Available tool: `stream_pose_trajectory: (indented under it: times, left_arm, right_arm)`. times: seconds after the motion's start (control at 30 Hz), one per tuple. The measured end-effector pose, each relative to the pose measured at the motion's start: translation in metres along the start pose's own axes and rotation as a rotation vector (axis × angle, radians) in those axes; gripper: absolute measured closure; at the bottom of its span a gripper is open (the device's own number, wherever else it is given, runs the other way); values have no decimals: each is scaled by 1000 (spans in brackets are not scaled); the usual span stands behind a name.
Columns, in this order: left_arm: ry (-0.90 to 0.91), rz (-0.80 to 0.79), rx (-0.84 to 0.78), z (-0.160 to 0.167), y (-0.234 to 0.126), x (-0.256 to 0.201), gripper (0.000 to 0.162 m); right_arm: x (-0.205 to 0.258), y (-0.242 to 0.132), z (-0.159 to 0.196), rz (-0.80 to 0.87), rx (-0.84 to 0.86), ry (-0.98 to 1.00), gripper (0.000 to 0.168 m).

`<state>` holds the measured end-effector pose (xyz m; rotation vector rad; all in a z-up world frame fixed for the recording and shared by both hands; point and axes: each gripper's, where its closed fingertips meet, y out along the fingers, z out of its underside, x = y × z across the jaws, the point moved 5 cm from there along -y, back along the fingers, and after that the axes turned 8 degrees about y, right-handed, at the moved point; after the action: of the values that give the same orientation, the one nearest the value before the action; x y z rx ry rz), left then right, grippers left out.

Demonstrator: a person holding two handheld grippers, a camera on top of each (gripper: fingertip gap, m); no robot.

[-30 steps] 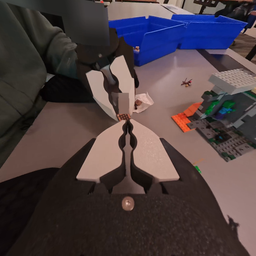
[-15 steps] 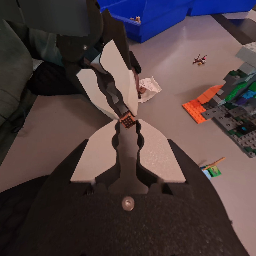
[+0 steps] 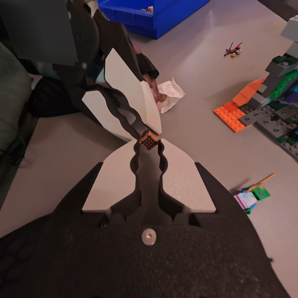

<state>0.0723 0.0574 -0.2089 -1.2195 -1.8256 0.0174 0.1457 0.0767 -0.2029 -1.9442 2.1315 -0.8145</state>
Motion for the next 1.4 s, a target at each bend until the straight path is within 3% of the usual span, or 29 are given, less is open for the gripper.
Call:
stream_pose_trajectory:
  times: [0.53, 1.1, 1.4]
  left_arm:
    - [64, -89, 86, 3, -3, 8, 145]
    - [30, -108, 35, 3, -2, 10, 139]
    - [128, -182, 61, 2, -5, 12, 143]
  right_arm:
    - [-1, 3, -7, -30, -38, 232, 144]
    - [-4, 4, -11, -3, -73, 310, 150]
    - [-4, 4, -14, -18, -123, 381, 151]
